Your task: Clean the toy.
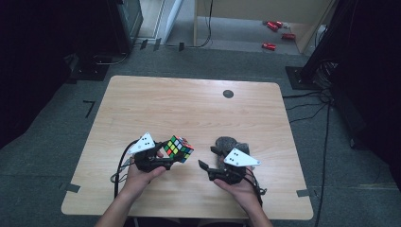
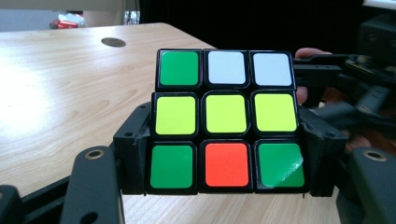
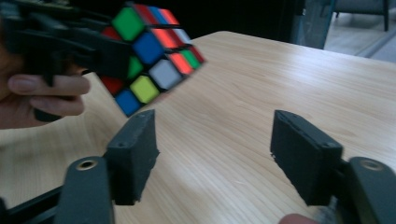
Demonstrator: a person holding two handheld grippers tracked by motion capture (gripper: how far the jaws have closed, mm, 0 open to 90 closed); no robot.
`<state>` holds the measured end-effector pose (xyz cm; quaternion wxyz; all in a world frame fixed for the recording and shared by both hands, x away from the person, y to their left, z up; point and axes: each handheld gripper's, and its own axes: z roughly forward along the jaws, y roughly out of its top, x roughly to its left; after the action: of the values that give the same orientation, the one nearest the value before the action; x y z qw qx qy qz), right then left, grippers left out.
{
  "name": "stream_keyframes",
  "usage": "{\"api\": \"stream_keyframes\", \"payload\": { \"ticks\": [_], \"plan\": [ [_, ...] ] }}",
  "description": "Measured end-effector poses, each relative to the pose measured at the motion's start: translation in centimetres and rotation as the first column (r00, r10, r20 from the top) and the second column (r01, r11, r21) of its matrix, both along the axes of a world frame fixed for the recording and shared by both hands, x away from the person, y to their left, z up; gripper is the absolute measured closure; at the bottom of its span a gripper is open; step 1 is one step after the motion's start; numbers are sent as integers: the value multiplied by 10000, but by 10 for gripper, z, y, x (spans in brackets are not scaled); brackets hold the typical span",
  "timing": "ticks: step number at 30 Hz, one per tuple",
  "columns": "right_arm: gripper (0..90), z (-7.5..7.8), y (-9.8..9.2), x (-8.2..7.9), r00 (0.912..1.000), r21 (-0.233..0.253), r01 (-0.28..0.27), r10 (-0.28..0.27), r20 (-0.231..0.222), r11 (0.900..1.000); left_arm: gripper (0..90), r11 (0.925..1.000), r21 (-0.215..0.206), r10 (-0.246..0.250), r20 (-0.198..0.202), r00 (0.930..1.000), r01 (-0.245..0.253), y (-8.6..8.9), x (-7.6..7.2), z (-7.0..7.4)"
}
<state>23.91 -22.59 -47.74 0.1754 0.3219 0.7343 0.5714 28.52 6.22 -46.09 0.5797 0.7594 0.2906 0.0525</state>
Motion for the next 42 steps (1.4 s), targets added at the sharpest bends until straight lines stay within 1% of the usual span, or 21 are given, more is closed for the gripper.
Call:
{"api": "stream_keyframes", "payload": {
  "ticks": [1,2,4,6,7,8,10,13,18,19,20,22,25,26,29,33,34,35,40,41,42],
  "plan": [
    [300,0,0,0,10000,0,0,0,0,10000,342,10000,0,0,0,10000,0,0,0,0],
    [274,-1,8,-3,9994,-180,-185,191,301,9997,342,10000,1,-10,-57,10000,10,-1,0,0],
    [268,-3,14,-6,9981,-418,-283,305,539,9987,342,9999,-142,13,-377,9993,-18,-3,1,1],
    [260,-5,19,-7,9967,-527,-347,384,718,9980,342,9999,-119,50,-433,9990,-55,-3,1,1],
    [260,-5,19,-7,9967,-527,-347,384,718,9980,342,9999,-102,53,-503,9987,-58,-4,1,2],
    [239,-6,22,-8,9950,-582,-369,421,904,9976,342,9999,-150,-10,-644,9979,0,-5,1,4],
    [238,-7,23,-9,9942,-584,-391,447,977,9975,342,9999,-167,-23,-698,9976,12,-6,0,4],
    [230,-9,26,-9,9932,-710,-332,408,1090,9969,342,9999,-38,-106,-847,9963,104,-11,0,5],
    [223,-12,32,-11,9892,-948,-191,326,1426,9953,342,9994,15,-348,-1259,9914,353,-19,-2,3],
    [222,-13,34,-12,9880,-1098,-119,286,1515,9939,342,9992,40,-393,-1341,9902,402,-20,-2,3],
    [222,-13,34,-12,9880,-1098,-119,286,1515,9939,342,9990,66,-423,-1427,9889,437,-22,-2,2],
    [230,-15,38,-13,9857,-1296,-49,266,1661,9916,342,9982,77,-568,-1669,9843,589,-26,-2,0],
    [238,-16,40,-14,9830,-1448,56,211,1821,9894,342,9977,67,-651,-1778,9819,674,-28,-3,0],
    [268,-16,40,-15,9805,-1543,186,121,1959,9879,342,9973,90,-696,-1812,9810,724,-29,-3,0],
    [277,-16,40,-15,9776,-1639,250,102,2103,9862,342,9967,54,-783,-2002,9766,810,-30,-2,-2],
    [290,-17,40,-15,9773,-1881,225,181,2113,9819,340,9961,239,-785,-1944,9778,847,-30,-2,-3],
    [327,-18,40,-16,9769,-1983,164,266,2122,9800,334,9961,211,-796,-1979,9770,854,-30,-1,-3],
    [328,-18,41,-16,9767,-1999,159,276,2128,9797,331,9959,120,-855,-2064,9747,899,-29,-1,-3],
    [331,-16,37,-16,9797,-1802,70,294,1983,9836,311,9934,-227,-1146,-2109,9708,1124,-27,1,-2],
    [345,-16,36,-16,9801,-1777,85,270,1968,9841,279,9945,-307,-1044,-2134,9714,1001,-25,2,-1],
    [345,-16,36,-16,9801,-1777,85,270,1968,9841,274,9945,-307,-1044,-2134,9714,1001,-25,2,-1]
  ]
}}
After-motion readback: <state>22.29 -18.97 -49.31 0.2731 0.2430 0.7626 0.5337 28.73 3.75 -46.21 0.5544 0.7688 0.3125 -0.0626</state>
